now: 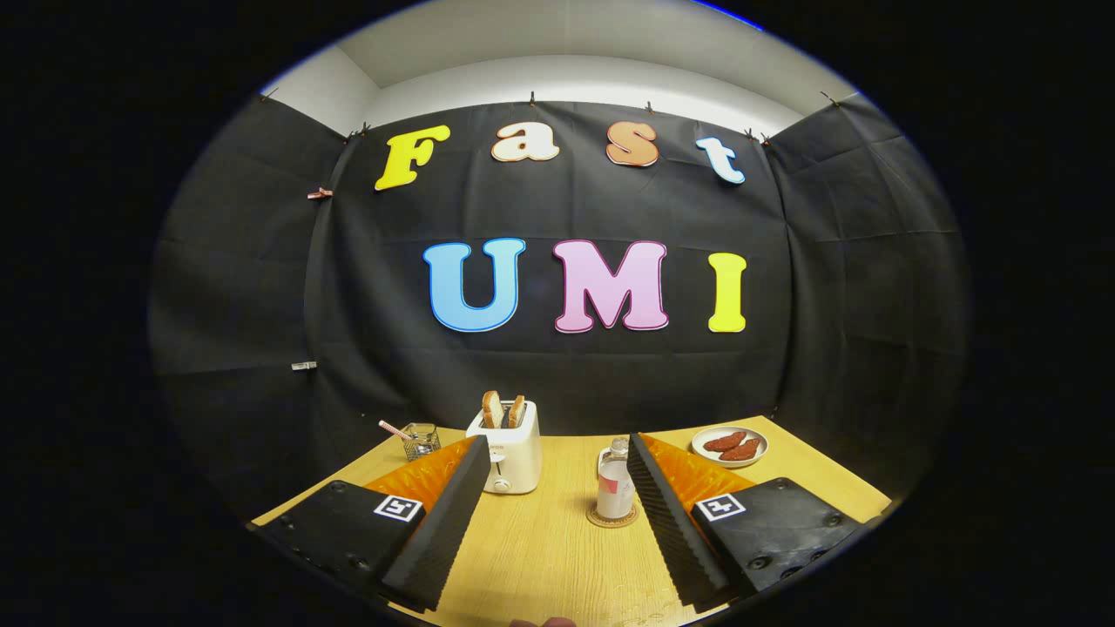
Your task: Take the bottle from table, then pour the juice into the cup, finally place the bottle on the coaster
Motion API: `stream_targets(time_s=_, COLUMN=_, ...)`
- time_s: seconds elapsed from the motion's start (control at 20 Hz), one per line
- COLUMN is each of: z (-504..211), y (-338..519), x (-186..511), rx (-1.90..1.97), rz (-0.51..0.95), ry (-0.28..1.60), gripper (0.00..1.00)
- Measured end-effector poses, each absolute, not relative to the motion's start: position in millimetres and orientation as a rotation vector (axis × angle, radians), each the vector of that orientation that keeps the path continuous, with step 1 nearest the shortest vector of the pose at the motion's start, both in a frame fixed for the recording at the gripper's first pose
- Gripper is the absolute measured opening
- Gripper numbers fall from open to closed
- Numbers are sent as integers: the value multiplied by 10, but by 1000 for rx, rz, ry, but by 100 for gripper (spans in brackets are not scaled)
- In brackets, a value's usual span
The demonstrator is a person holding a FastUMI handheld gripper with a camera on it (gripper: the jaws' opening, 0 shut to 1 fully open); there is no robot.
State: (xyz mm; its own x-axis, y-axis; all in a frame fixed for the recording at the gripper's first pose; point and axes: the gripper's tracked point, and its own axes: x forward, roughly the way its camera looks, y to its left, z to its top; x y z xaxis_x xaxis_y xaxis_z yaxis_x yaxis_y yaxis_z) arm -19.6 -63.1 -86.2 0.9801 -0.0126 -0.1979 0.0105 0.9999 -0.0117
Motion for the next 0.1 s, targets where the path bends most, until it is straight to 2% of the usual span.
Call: stream_targets(time_s=0.1, z=-836, y=-614, x=-207, rx=2, rz=-6, ry=194, gripper=98)
